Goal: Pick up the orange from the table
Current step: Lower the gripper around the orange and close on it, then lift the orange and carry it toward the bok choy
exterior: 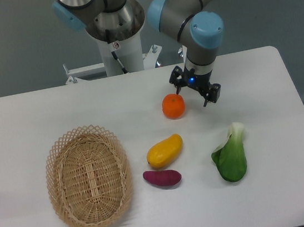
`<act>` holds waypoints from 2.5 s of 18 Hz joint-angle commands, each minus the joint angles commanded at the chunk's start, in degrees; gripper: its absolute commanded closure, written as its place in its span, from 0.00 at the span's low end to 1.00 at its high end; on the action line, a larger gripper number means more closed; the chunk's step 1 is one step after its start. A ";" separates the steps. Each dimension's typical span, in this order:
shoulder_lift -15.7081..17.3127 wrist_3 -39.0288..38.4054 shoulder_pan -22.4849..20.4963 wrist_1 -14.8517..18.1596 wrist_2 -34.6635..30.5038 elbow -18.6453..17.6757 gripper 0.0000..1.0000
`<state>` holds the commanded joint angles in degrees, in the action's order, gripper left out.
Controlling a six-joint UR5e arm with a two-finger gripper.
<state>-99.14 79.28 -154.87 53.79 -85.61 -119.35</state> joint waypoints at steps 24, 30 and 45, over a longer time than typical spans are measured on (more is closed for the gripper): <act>-1.14 -1.94 3.70 -1.14 -0.70 -4.31 0.28; -1.58 -1.85 3.70 -1.14 -0.88 -1.59 0.42; -5.45 -1.85 2.91 0.09 -1.05 13.26 0.42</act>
<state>-104.59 77.43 -151.96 53.88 -86.66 -106.09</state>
